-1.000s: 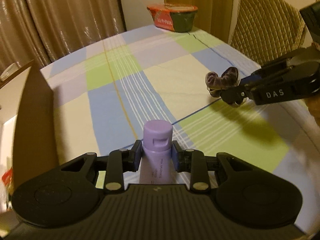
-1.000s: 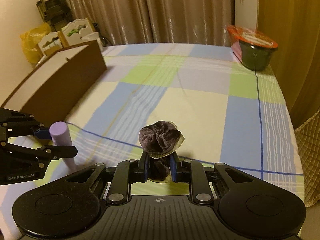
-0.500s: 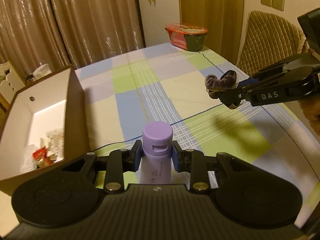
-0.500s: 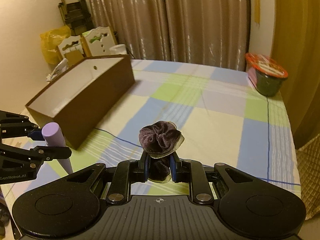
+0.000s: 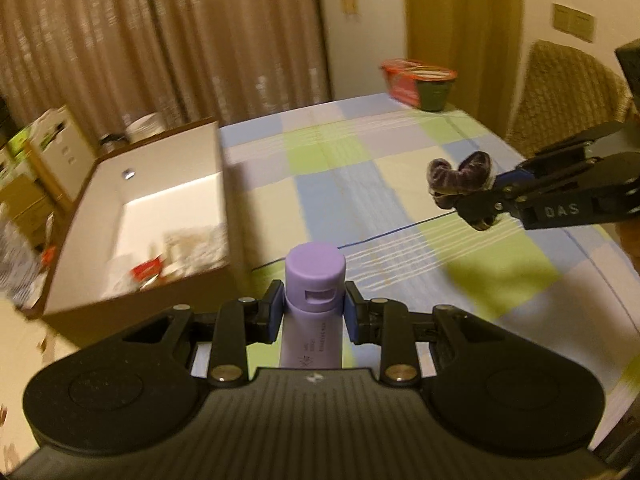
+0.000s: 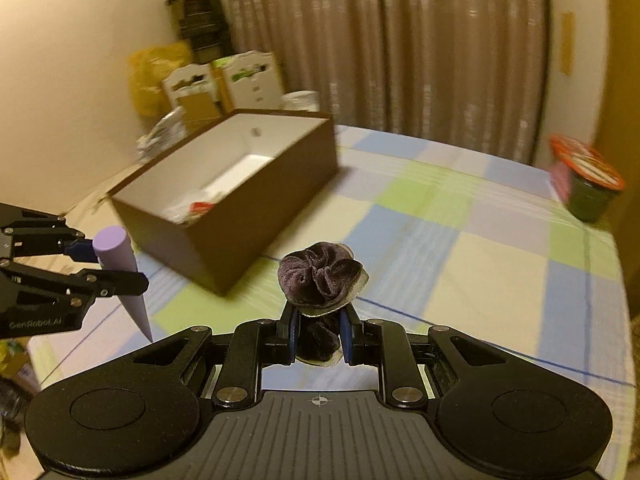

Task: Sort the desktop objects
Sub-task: 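Carry the lavender tube and scrunchie with both grippers over the brown box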

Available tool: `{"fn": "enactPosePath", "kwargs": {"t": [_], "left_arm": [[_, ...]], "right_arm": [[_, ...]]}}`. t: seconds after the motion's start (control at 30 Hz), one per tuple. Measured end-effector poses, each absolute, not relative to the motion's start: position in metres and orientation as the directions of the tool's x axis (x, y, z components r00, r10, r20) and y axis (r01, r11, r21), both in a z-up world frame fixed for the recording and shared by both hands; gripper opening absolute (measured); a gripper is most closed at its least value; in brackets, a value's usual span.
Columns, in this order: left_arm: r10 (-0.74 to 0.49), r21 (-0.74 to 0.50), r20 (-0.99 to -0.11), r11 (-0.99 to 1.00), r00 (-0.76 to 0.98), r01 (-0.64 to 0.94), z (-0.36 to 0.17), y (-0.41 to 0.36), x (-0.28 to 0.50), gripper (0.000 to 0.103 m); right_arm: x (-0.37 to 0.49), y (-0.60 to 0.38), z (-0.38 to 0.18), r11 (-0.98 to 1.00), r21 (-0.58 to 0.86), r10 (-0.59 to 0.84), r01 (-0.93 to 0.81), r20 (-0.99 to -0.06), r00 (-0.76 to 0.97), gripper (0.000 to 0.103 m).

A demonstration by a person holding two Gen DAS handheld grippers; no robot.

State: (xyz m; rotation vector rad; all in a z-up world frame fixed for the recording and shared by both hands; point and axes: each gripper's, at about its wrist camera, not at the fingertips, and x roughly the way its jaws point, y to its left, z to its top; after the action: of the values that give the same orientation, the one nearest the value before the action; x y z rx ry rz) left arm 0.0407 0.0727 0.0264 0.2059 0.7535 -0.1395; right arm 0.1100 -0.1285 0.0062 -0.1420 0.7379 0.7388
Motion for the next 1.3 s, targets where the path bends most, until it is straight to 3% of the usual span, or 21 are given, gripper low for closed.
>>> {"fn": "enactPosePath", "kwargs": {"t": [0.37,0.7,1.0,1.3], "left_arm": [[0.121,0.137,-0.697,0.990,0.707,-0.034,0.041,0.102,-0.005,0.026],[0.211,0.161,-0.677,0.977,0.705,-0.137,0.055,0.119,-0.021,0.026],[0.214,0.154,-0.655,0.977,0.724,-0.150,0.063,0.132,-0.008,0.026],[0.114,0.092,-0.589,0.993,0.800,-0.073,0.092,0.204,0.067,0.026]], "right_arm": [[0.098,-0.090,0.006,0.607,0.140,0.655,-0.782,-0.645,0.393,0.020],[0.102,-0.066,0.011,0.521,0.139,0.712,-0.842,-0.615,0.339,0.020],[0.109,-0.048,0.017,0.495,0.117,0.724,-0.861,-0.603,0.335,0.020],[0.144,0.012,0.035,0.563,0.096,0.706,-0.821,-0.572,0.417,0.020]]}}
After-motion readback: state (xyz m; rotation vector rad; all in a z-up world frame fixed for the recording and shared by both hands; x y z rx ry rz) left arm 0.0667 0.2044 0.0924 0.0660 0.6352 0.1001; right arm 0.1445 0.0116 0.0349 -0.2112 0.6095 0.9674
